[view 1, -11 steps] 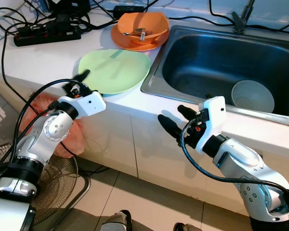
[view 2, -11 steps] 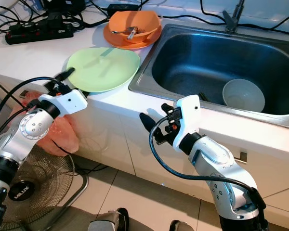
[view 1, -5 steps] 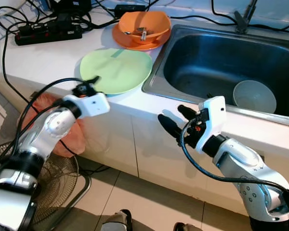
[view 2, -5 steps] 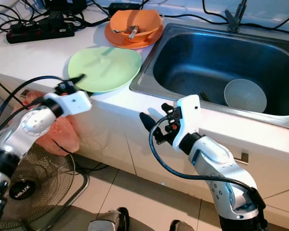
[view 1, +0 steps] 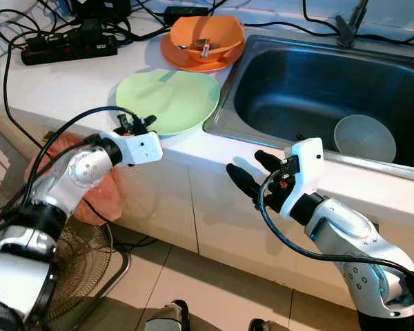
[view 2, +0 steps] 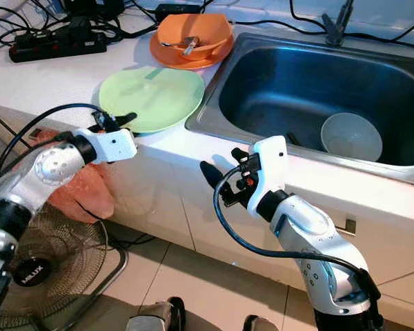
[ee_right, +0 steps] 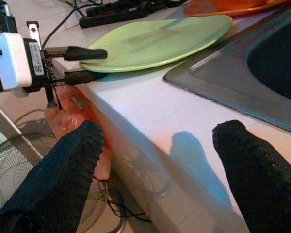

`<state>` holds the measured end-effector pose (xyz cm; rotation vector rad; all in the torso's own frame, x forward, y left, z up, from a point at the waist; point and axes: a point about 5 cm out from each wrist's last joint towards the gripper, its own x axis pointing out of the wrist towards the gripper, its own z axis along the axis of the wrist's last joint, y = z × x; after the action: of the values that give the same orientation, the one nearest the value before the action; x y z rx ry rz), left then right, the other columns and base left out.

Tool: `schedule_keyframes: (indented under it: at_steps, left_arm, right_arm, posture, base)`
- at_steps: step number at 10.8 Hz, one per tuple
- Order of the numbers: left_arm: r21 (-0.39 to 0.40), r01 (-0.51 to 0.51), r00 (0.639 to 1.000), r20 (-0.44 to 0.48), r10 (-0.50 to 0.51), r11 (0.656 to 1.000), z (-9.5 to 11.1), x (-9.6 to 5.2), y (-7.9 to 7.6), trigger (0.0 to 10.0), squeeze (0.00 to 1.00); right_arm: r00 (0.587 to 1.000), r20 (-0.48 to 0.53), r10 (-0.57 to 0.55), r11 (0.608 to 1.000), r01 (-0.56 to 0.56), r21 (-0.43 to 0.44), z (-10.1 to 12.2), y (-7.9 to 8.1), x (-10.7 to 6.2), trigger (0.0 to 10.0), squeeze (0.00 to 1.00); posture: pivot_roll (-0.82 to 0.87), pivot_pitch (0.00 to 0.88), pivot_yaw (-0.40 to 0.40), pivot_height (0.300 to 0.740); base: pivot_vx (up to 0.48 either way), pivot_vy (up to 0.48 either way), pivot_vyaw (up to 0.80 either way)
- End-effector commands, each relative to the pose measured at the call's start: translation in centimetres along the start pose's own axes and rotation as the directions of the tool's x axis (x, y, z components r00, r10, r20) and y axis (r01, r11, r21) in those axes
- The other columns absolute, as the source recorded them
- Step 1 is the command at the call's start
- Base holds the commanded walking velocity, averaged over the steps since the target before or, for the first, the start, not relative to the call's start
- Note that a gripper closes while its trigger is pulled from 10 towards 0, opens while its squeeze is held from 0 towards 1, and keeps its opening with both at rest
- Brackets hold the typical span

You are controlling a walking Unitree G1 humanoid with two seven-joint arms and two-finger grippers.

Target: Kitchen organization

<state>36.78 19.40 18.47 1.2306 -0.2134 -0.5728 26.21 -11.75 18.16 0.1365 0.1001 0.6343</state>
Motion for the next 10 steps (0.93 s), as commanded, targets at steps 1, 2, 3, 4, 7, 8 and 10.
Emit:
schedule_keyframes:
  at_steps: [1,2,3,4,7,8,10]
  left_arm:
    - [-0.009,0.105,0.994,-0.022,-0.105,0.994,-0.4,0.0,-1.8,0.0,0.00]
    - [-0.011,0.110,0.994,-0.020,-0.110,0.994,-0.4,0.0,-1.9,0.0,0.00]
    - [-0.010,0.120,0.993,-0.011,-0.121,0.993,-0.4,-0.1,-2.1,0.0,0.00]
    - [-0.010,0.128,0.992,-0.002,-0.128,0.992,-0.4,-0.1,-2.2,0.0,0.00]
    - [0.011,0.085,0.994,0.064,-0.085,0.996,0.6,0.2,-1.8,0.0,0.00]
    - [0.012,0.078,0.995,0.066,-0.078,0.997,0.6,0.2,-1.7,0.0,0.00]
    - [0.011,0.048,0.991,0.128,-0.049,0.999,1.6,0.2,-1.4,0.0,0.00]
  right_arm:
    - [1.000,0.018,0.006,1.000,-0.005,-0.009,0.6,0.2,-0.2,10.0,0.00]
    - [1.000,0.017,0.005,1.000,-0.005,-0.009,0.6,0.2,-0.2,10.0,0.00]
    - [1.000,0.017,0.006,1.000,-0.006,-0.009,0.6,0.2,-0.2,10.0,0.00]
    - [1.000,0.015,0.006,1.000,-0.006,-0.009,0.5,0.2,-0.2,10.0,0.00]
    - [1.000,0.013,0.004,1.000,-0.003,-0.010,0.5,0.2,-0.2,10.0,0.00]
    - [1.000,0.013,0.004,1.000,-0.004,-0.010,0.5,0.2,-0.2,10.0,0.00]
    - [1.000,0.014,0.001,1.000,-0.001,-0.011,0.5,0.1,-0.1,10.0,0.00]
  posture:
    - [0.04,0.164,0.068,0.740]
    - [0.04,0.165,0.068,0.740]
    - [0.04,0.165,0.068,0.740]
    - [0.04,0.164,0.068,0.740]
    - [0.04,0.164,0.068,0.740]
    - [0.04,0.163,0.069,0.740]
    - [0.04,0.160,0.070,0.740]
  base:
    - [0.000,0.000,0.00]
    - [0.000,0.000,0.00]
    - [0.000,0.000,0.00]
    - [0.000,0.000,0.00]
    - [0.000,0.000,0.00]
    - [0.000,0.000,0.00]
    - [0.000,0.000,0.00]
